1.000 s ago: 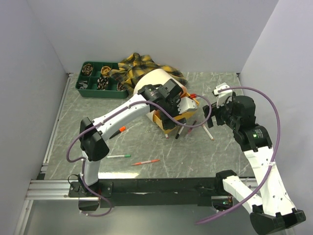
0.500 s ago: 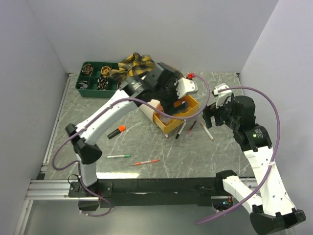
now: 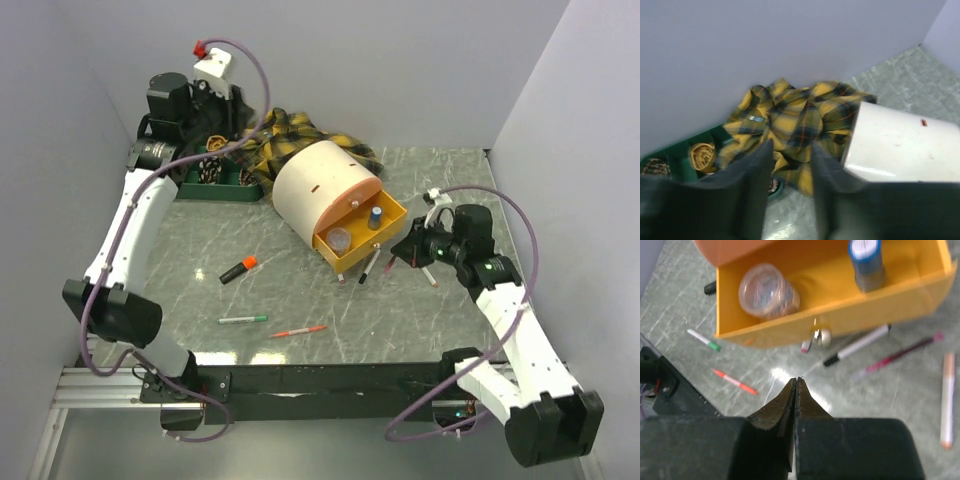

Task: Sort the stationery into containers
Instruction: Close the drawer in the storage box.

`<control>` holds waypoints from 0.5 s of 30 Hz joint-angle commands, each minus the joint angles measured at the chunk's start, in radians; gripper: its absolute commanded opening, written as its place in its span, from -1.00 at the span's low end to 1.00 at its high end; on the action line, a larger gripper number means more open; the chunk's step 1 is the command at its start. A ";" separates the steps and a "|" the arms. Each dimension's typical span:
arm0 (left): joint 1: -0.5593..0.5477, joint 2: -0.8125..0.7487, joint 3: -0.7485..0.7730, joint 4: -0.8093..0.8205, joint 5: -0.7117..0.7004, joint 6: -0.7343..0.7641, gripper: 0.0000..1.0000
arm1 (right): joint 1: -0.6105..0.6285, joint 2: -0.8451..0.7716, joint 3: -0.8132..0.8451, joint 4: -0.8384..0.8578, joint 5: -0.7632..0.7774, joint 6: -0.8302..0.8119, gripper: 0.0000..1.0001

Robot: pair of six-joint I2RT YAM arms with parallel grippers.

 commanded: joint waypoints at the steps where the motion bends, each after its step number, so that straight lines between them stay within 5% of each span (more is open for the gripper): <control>1: 0.103 0.075 -0.031 0.164 0.243 -0.132 -0.65 | -0.006 0.081 -0.022 0.314 -0.056 -0.073 -1.00; 2: 0.112 0.122 -0.024 0.167 0.257 -0.143 -0.98 | -0.005 0.101 -0.025 0.332 -0.058 -0.100 -1.00; 15: 0.127 0.420 0.115 0.256 0.507 -0.303 -0.99 | 0.026 0.273 0.044 0.300 -0.028 -0.301 -1.00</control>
